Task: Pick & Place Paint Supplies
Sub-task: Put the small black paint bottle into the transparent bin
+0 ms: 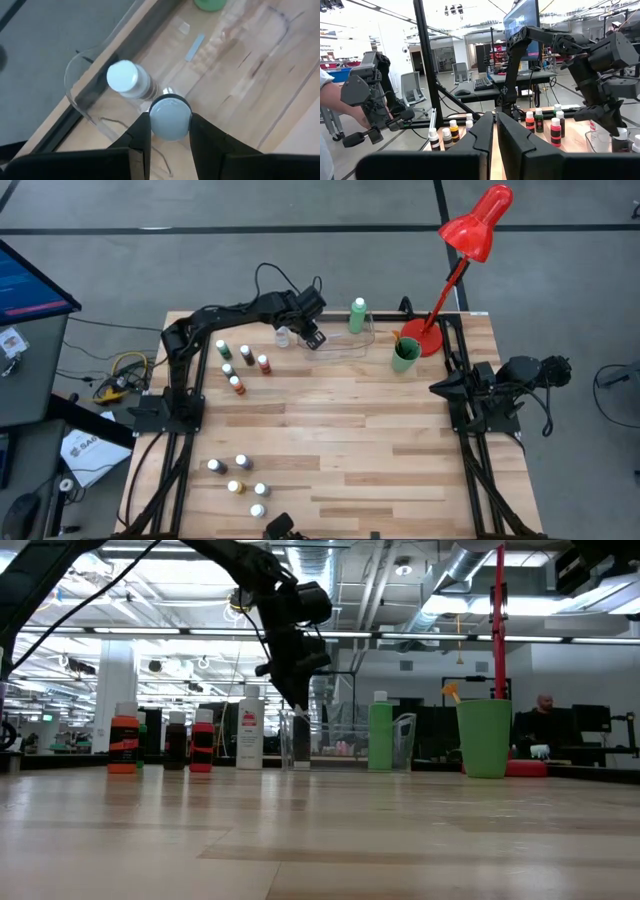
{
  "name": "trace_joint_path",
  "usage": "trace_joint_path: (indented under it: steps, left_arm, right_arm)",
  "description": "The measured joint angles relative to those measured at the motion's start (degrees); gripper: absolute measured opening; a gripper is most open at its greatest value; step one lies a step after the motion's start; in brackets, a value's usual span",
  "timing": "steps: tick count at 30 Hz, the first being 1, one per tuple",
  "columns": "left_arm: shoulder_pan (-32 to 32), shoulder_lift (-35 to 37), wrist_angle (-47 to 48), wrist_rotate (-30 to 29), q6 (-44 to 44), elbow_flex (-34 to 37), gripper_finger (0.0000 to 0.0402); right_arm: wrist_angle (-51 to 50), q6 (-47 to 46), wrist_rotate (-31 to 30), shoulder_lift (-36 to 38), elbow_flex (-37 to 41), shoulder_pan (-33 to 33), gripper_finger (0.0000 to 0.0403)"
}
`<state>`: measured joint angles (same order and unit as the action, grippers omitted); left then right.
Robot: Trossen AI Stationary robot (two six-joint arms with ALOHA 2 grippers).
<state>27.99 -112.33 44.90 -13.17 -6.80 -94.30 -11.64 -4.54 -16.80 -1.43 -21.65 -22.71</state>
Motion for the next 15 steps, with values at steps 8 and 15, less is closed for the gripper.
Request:
trace_joint_path:
  steps: [8,15]
  left_arm:
    - [0.20,-0.02,-3.03,-0.04,0.06,2.30,0.0081]
    - [0.20,-2.21,-3.97,-0.08,0.36,2.27,0.0081]
  right_arm:
    - [0.00,0.02,0.00,0.00,0.00,-0.01,0.0021]
    - [0.00,0.01,0.00,0.00,0.00,-0.01,0.0021]
